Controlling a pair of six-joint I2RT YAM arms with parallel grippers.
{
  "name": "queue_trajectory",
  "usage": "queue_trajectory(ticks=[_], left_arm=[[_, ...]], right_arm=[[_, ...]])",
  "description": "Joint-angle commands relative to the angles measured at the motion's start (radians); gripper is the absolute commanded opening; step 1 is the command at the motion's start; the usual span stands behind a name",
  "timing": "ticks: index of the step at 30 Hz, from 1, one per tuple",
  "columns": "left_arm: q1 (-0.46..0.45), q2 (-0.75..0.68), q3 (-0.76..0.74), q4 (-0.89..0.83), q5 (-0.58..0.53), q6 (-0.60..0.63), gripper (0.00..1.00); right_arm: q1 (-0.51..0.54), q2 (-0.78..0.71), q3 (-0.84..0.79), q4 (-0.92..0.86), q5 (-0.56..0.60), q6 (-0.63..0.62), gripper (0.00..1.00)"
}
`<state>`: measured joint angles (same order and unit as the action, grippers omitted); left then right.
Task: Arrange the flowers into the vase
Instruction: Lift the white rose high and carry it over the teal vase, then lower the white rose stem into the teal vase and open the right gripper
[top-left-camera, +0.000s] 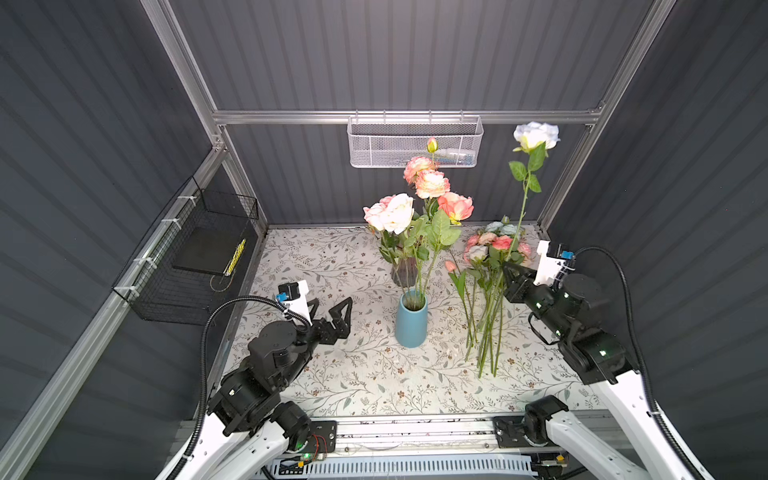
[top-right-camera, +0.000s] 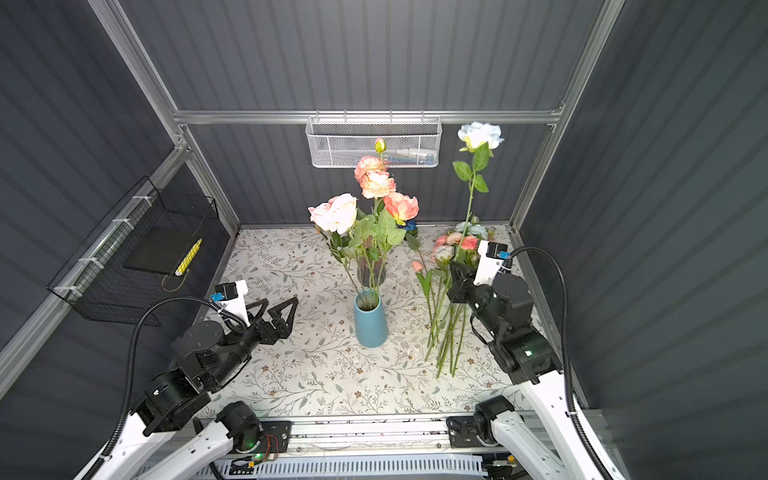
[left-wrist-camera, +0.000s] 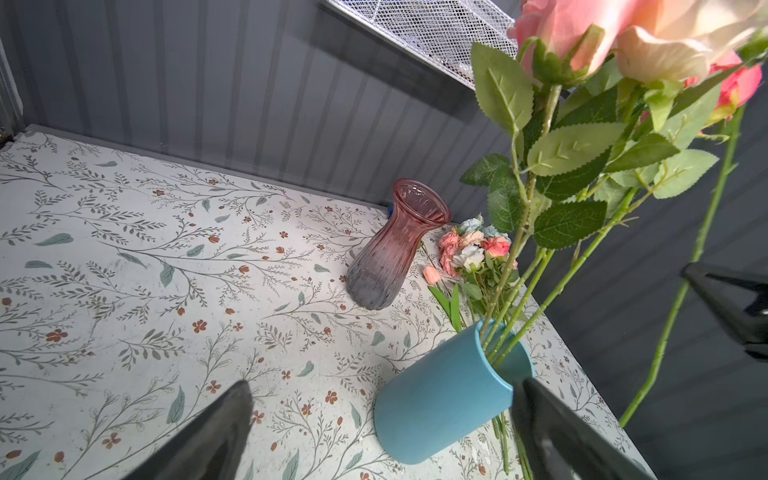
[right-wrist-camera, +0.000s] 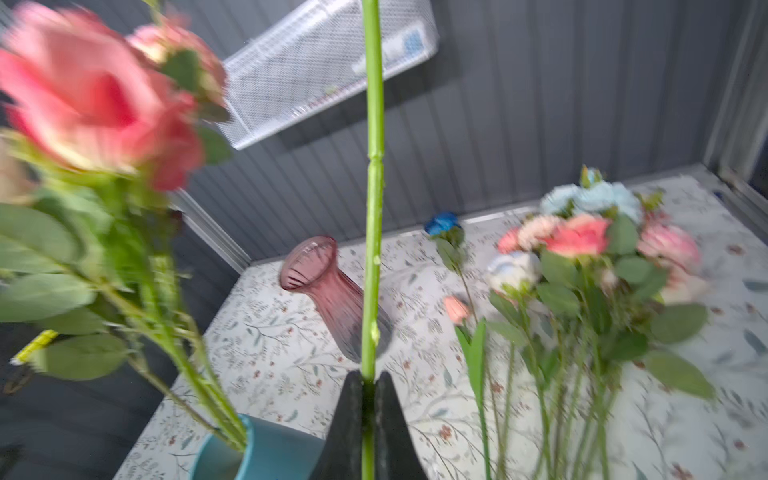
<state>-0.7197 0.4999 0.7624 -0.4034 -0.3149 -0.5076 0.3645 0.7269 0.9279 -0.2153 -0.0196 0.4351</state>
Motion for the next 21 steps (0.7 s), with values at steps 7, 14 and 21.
queue_trajectory(ticks=[7, 14, 21], left_arm=[[-0.004, 0.018, 0.05, 0.007, -0.018, 0.015, 1.0], [-0.004, 0.024, 0.059, -0.005, -0.014, 0.01, 1.0], [-0.004, 0.007, 0.054, -0.012, -0.005, -0.004, 1.0]], right_arm=[[0.4, 0.118, 0.211, 0.375, 0.086, -0.224, 0.0], [0.555, 0.317, 0.228, 0.639, 0.139, -0.373, 0.0], [0.591, 0.445, 0.188, 0.743, 0.238, -0.467, 0.0]])
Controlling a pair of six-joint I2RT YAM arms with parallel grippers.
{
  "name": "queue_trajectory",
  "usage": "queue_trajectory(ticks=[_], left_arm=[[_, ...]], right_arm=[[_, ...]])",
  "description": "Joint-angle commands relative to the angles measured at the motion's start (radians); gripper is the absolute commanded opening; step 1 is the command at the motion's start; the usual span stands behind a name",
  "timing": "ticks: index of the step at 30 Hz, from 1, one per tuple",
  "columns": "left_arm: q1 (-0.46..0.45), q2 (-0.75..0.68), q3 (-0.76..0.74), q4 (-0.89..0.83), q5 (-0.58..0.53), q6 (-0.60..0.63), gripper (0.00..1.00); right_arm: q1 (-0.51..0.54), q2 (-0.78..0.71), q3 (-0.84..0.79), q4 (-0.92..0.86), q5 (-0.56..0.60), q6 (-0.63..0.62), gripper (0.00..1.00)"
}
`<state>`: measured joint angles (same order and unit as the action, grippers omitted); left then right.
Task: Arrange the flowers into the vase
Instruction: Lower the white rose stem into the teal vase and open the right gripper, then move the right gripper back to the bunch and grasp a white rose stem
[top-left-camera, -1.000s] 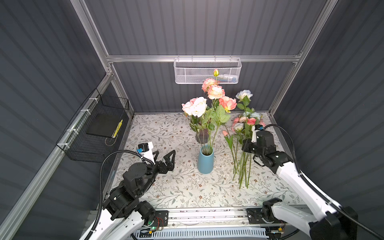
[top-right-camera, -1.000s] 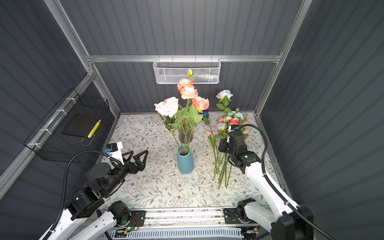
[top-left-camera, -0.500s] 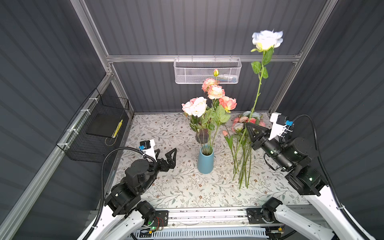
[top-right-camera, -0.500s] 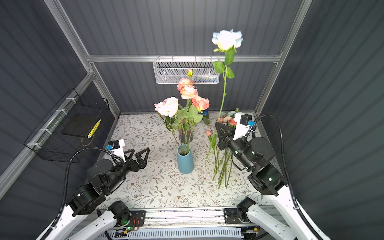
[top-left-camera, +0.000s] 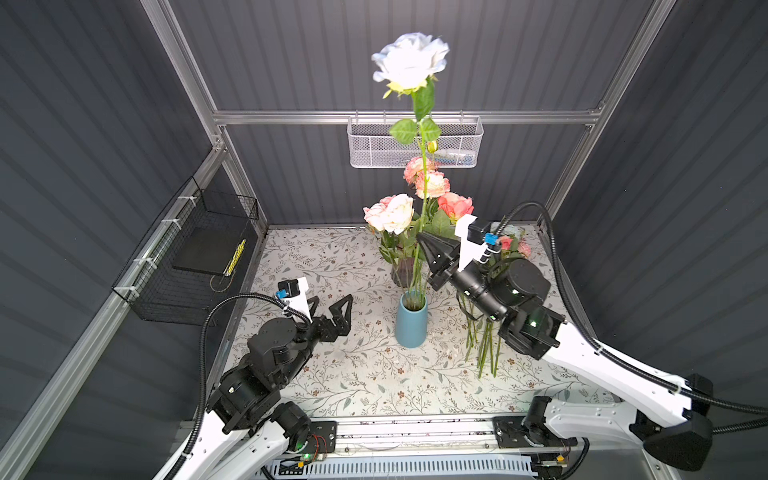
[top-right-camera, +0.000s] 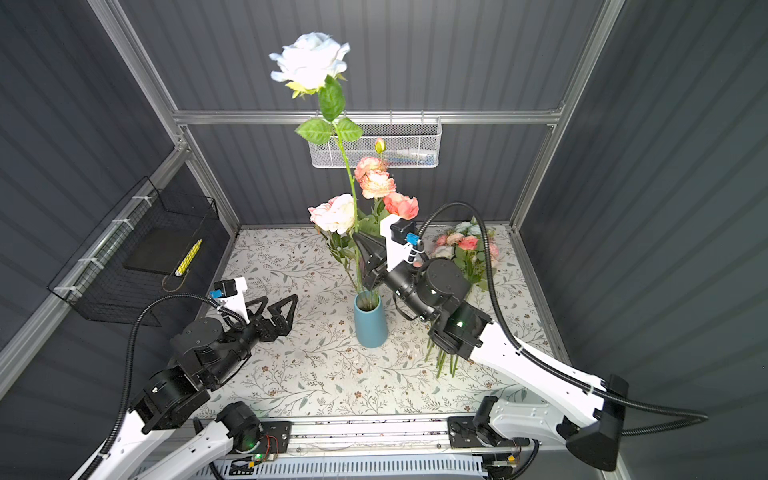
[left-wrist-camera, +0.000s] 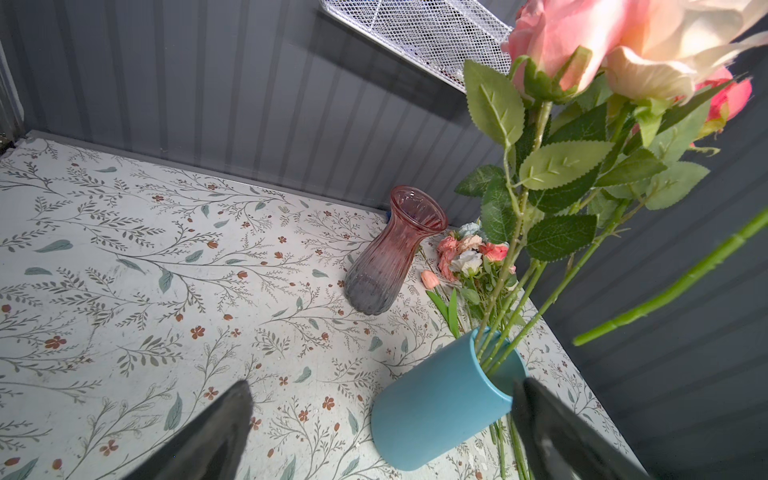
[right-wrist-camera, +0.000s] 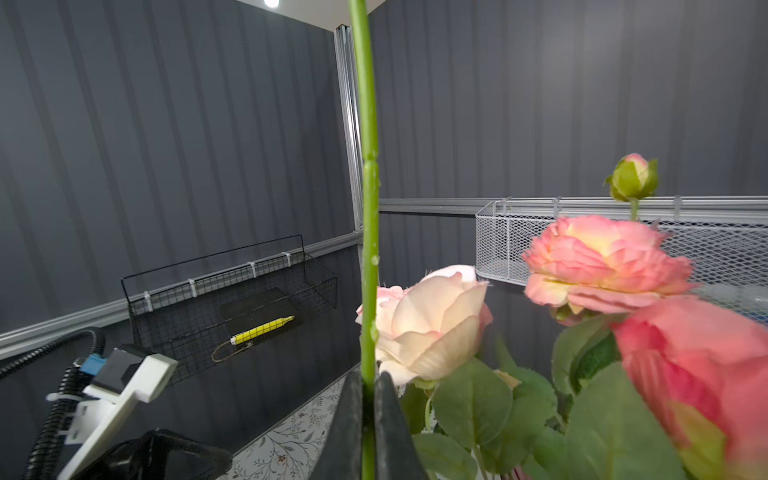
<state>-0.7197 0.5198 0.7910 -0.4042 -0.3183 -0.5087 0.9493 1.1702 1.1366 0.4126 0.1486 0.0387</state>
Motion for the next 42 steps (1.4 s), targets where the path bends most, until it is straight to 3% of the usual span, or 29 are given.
queue_trajectory(ticks=[1, 17, 18, 21, 22, 30, 34, 37, 40, 42], left_arm=[[-0.004, -0.017, 0.025, -0.014, 0.001, -0.006, 1.0], [-0.004, -0.01, 0.007, 0.012, 0.025, -0.014, 1.0], [-0.004, -0.011, 0.006, 0.013, 0.027, -0.015, 1.0], [-0.004, -0.005, 0.007, 0.017, 0.04, -0.014, 1.0], [-0.004, -0.004, 0.006, 0.02, 0.047, -0.012, 1.0], [-0.004, -0.002, -0.01, 0.026, 0.057, 0.002, 1.0], [-0.004, -0.004, -0.032, 0.043, 0.054, -0.002, 1.0], [-0.004, 0.003, -0.038, 0.052, 0.051, -0.002, 1.0], [-0.004, 0.009, -0.039, 0.056, 0.051, 0.0, 1.0], [-0.004, 0.01, -0.038, 0.055, 0.052, 0.001, 1.0]], right_arm=[[0.009, 0.005, -0.042, 0.133, 0.08, -0.078, 0.0], [0.058, -0.004, -0.35, 0.229, 0.195, -0.014, 0.01], [0.06, -0.012, -0.366, 0.225, 0.198, 0.007, 0.07], [0.064, -0.044, -0.402, 0.167, 0.199, 0.087, 0.39], [0.066, -0.083, -0.418, 0.145, 0.196, 0.11, 0.44], [0.082, -0.296, -0.523, -0.113, 0.185, 0.242, 0.53], [0.076, -0.401, -0.564, -0.284, 0.272, 0.317, 0.55], [-0.013, -0.413, -0.553, -0.461, 0.277, 0.424, 0.55], [-0.233, -0.361, -0.535, -0.597, 0.105, 0.55, 0.53], [-0.372, -0.284, -0.508, -0.642, -0.013, 0.571, 0.51]])
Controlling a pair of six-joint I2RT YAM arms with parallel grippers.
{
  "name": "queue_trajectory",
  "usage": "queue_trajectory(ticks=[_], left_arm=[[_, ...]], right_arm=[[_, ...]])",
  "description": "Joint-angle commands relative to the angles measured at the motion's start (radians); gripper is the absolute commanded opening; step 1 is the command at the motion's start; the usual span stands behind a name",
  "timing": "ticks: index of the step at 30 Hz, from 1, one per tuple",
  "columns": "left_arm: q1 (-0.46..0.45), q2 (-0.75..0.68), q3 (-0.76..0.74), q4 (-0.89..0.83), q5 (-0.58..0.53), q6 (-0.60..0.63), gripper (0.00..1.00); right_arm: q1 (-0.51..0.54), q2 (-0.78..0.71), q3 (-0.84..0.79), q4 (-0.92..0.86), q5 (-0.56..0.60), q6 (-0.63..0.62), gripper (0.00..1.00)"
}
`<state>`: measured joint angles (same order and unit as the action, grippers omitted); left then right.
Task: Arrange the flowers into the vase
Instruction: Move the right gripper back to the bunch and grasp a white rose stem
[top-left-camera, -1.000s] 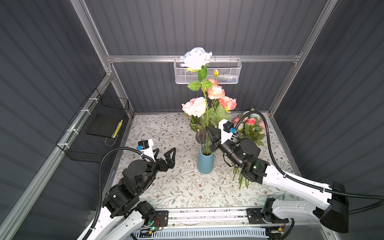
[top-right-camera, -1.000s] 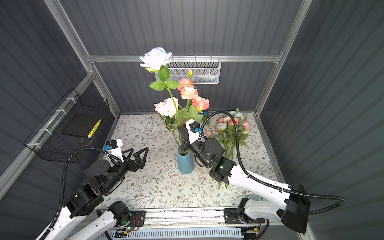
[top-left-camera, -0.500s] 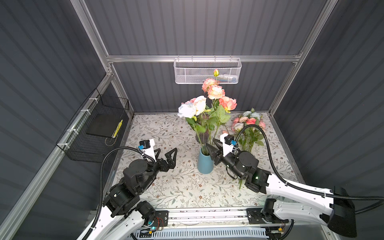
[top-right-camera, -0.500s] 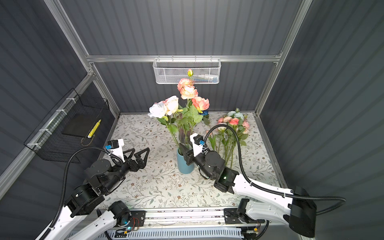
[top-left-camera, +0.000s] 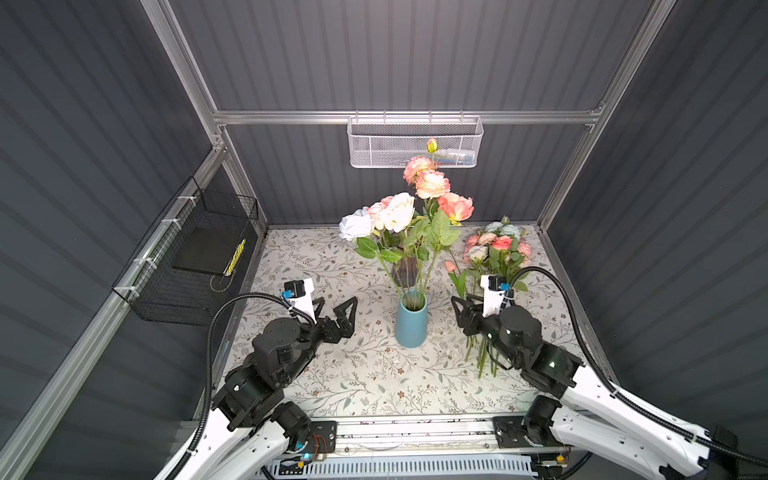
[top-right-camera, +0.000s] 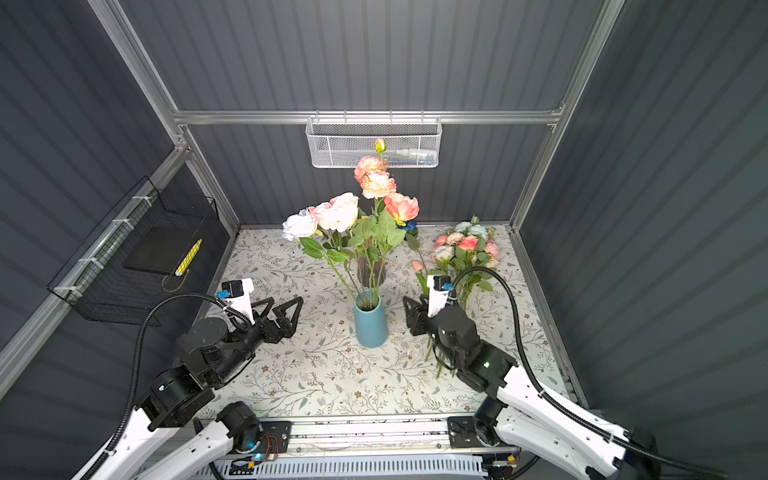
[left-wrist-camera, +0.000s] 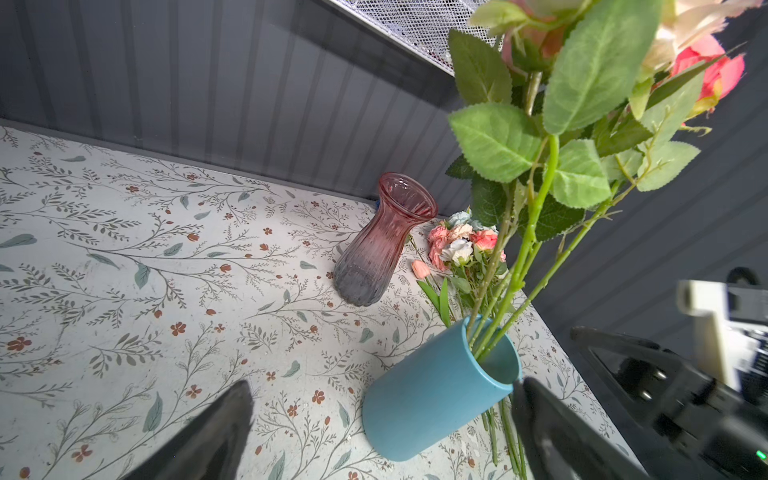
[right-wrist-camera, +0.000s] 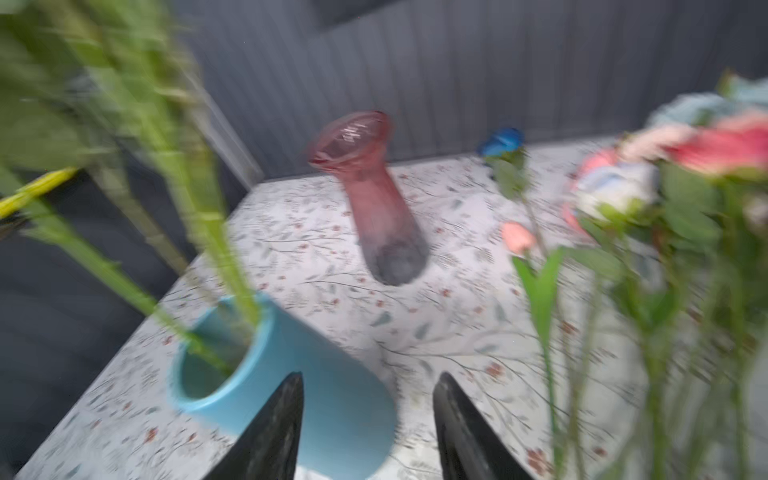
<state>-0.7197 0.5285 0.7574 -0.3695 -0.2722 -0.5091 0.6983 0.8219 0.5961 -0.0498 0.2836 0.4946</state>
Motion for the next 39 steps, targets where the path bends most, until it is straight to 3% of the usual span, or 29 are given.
queue_trajectory(ticks=[1, 8, 17, 35, 39], left_arm=[[-0.004, 0.0, -0.004, 0.018, 0.006, 0.002, 1.0], [-0.004, -0.027, -0.01, -0.008, -0.003, -0.004, 1.0], [-0.004, -0.065, -0.015, -0.041, -0.018, -0.006, 1.0], [-0.004, -0.071, -0.017, -0.042, -0.029, 0.001, 1.0], [-0.004, -0.077, -0.015, -0.046, -0.028, 0.0, 1.0]], right_arm=[[-0.183, 0.119, 0.061, -0.212, -0.181, 0.107, 0.5], [-0.435, 0.556, 0.268, -0.281, -0.216, -0.009, 0.38], [-0.496, 0.863, 0.504, -0.347, -0.133, -0.108, 0.3], [-0.516, 1.03, 0.64, -0.468, -0.11, -0.114, 0.26], [-0.517, 1.039, 0.652, -0.462, -0.116, -0.117, 0.18]])
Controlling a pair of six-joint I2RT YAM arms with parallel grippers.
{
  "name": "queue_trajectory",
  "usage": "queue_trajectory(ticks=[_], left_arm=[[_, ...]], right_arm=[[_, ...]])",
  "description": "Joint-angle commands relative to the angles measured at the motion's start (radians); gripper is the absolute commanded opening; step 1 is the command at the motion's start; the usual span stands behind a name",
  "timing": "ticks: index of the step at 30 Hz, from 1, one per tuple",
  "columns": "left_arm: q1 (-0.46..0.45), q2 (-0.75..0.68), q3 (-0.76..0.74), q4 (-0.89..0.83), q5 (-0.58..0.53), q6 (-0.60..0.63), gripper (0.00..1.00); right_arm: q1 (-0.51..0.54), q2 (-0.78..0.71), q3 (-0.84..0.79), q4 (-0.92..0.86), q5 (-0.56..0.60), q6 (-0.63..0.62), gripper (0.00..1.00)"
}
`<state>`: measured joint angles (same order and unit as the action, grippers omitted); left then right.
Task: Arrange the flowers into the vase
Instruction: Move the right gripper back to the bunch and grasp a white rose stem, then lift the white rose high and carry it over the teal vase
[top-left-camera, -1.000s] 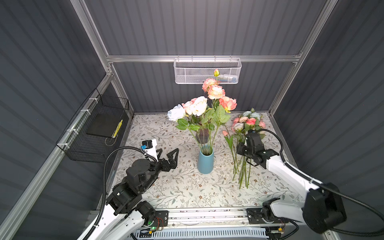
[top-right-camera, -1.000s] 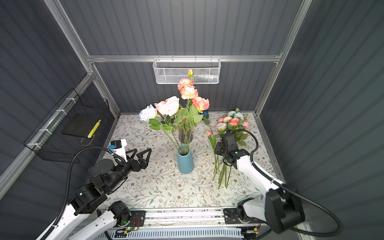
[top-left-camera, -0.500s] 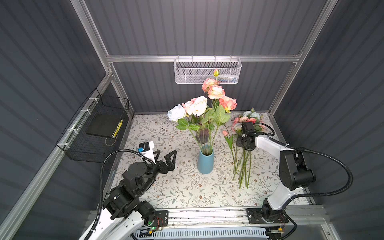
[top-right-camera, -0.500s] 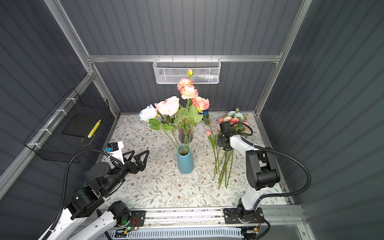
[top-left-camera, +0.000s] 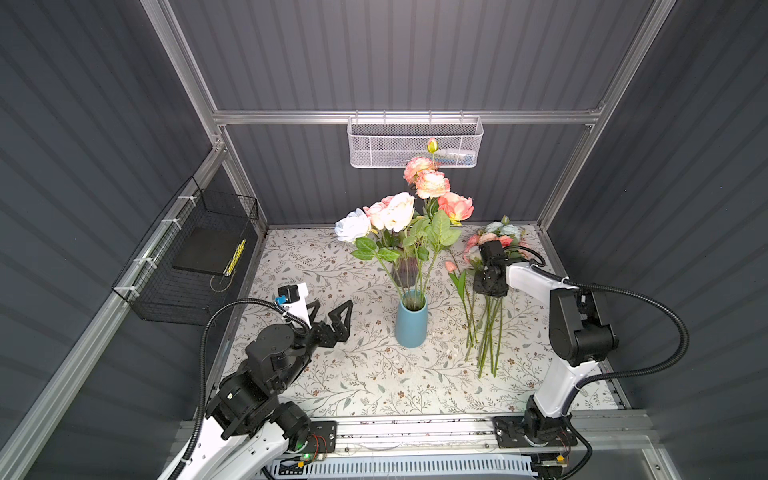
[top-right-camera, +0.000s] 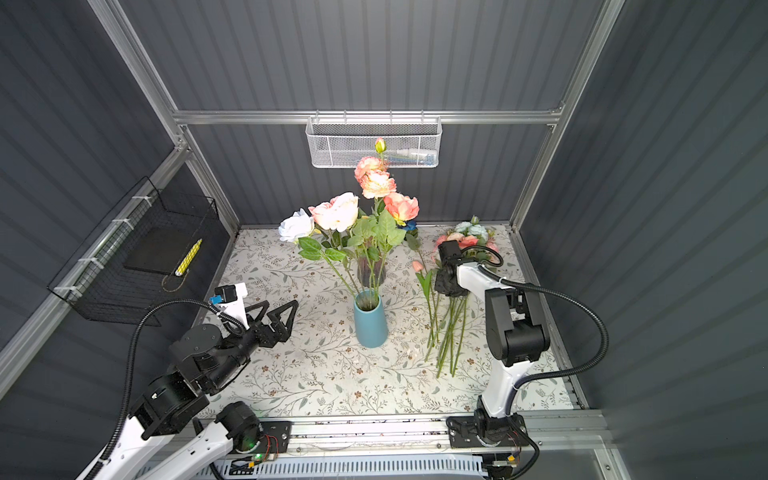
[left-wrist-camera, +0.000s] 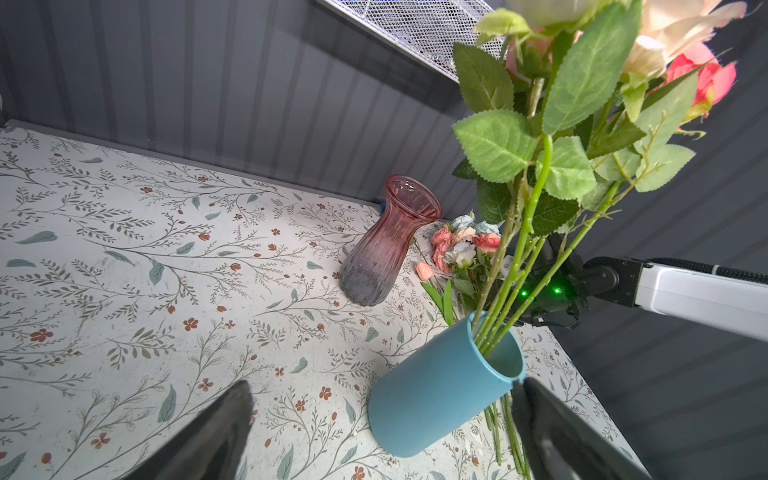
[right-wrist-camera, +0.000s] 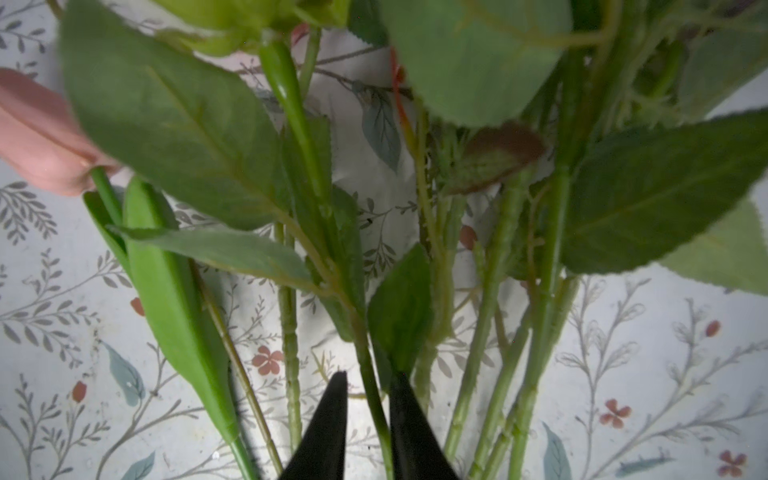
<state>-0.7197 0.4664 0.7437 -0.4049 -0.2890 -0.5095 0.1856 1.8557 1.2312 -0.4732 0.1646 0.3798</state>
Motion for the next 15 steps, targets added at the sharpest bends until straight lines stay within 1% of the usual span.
queue_trajectory(ticks=[1, 5, 8, 11, 15], left_arm=[[-0.004, -0.016, -0.001, -0.014, -0.014, 0.002, 1.0], [-0.004, -0.018, 0.005, -0.021, -0.016, 0.003, 1.0], [-0.004, -0.015, 0.007, -0.02, -0.017, 0.003, 1.0], [-0.004, -0.011, 0.014, -0.024, -0.017, 0.005, 1.0], [-0.004, -0.006, 0.017, -0.017, -0.017, 0.007, 1.0]], right_arm=[[-0.005, 0.004, 0.017, -0.038, 0.004, -0.005, 0.17], [-0.005, 0.008, 0.025, -0.045, 0.001, -0.01, 0.16], [-0.003, -0.008, 0.02, -0.039, -0.002, -0.019, 0.07], [0.007, -0.11, -0.044, 0.035, -0.008, -0.034, 0.0], [0.016, -0.288, -0.131, 0.131, -0.035, -0.037, 0.0]])
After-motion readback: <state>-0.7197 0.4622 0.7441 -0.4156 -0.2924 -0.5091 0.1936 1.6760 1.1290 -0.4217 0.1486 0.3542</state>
